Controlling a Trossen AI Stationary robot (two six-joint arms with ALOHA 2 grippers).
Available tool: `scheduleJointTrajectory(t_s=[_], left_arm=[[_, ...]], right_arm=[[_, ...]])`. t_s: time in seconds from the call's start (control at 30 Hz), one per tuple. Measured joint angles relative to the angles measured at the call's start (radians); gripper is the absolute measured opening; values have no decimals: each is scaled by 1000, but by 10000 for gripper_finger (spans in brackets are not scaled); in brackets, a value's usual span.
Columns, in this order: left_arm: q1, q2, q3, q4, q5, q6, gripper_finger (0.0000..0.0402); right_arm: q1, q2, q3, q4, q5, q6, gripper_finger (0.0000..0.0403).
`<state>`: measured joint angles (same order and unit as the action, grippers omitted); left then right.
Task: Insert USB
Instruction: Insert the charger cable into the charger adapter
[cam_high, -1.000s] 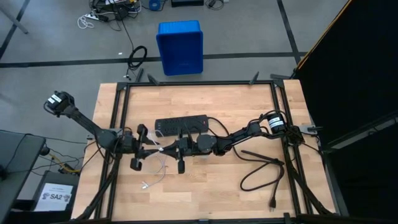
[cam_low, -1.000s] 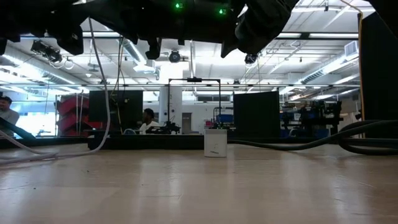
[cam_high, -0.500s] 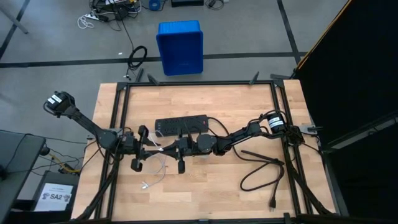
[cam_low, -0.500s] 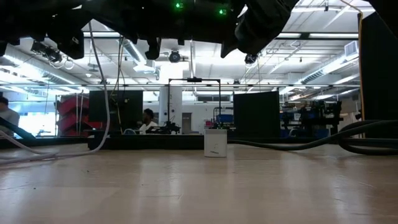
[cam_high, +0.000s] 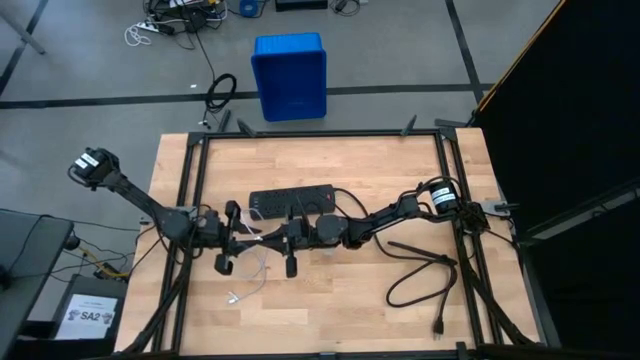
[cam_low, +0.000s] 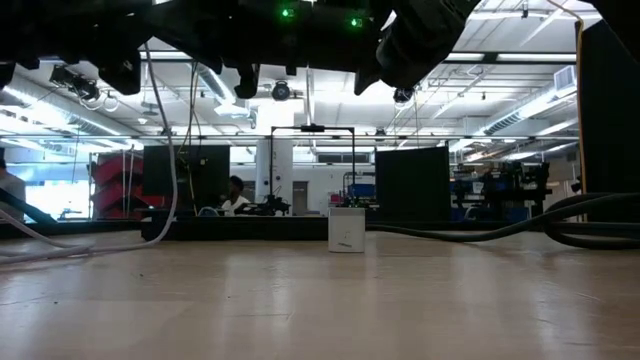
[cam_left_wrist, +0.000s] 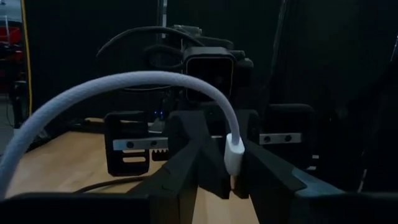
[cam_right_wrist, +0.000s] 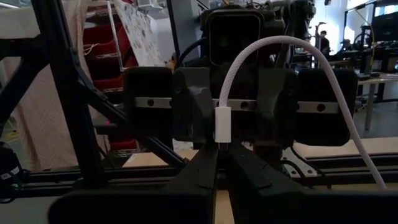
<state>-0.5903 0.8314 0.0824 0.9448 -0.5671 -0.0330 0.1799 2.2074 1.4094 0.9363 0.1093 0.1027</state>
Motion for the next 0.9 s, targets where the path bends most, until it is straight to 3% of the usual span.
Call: scheduleJointTrajectory(t_s=[0.2, 0.47, 0.73, 0.9], left_arm=[[0, 44, 21, 2, -39, 7, 96], [-1, 49, 22, 7, -41, 26, 15], [-1, 48, 20, -6, -42, 31, 10], [-1, 46, 18, -27, -46, 31, 7]], right_arm=[[0, 0, 0, -14, 3, 2, 0], [-2, 0, 0, -15, 11, 1, 0], [-2, -1, 0, -51, 9, 2, 2], [-21, -35, 1, -191, -84, 41, 39]])
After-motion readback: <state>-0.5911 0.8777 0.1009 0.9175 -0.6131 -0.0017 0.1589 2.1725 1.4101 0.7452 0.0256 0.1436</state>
